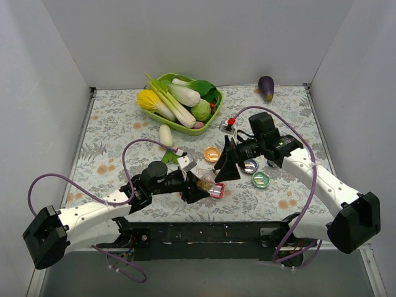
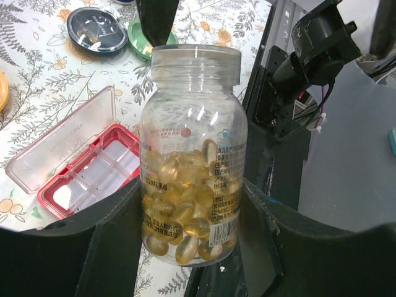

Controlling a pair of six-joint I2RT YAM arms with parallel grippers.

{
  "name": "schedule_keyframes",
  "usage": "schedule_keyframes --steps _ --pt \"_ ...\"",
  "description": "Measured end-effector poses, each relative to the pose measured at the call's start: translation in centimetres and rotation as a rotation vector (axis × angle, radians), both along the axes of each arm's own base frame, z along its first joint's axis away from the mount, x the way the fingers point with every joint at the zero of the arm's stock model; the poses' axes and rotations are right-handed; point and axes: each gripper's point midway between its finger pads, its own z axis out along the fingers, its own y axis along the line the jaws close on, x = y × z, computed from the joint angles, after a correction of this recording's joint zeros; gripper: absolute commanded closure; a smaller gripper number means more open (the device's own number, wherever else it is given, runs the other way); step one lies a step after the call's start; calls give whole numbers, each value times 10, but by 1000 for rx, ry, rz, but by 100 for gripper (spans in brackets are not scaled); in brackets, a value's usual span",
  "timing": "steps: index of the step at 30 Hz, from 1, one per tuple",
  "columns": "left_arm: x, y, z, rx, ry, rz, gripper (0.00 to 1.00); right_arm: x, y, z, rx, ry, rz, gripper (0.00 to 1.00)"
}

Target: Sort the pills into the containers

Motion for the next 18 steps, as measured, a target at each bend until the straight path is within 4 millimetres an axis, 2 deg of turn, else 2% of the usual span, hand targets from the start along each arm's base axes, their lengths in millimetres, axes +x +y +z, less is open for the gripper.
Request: schedule_keyframes --steps 2,6,13,17,18 --pt "-1 1 -5 15 13 1 100 1 3 -5 -19 43 -19 11" --pt "0 1 -10 30 25 6 100 7 8 -12 -50 79 -52 22" --pt "0 2 -11 33 33 9 100 12 9 -19 -84 73 -95 16" --pt "1 0 -2 5 11 8 100 15 10 -27 -114 67 -117 16" --pt "2 0 -1 0 8 8 100 15 10 -28 -118 65 -120 19"
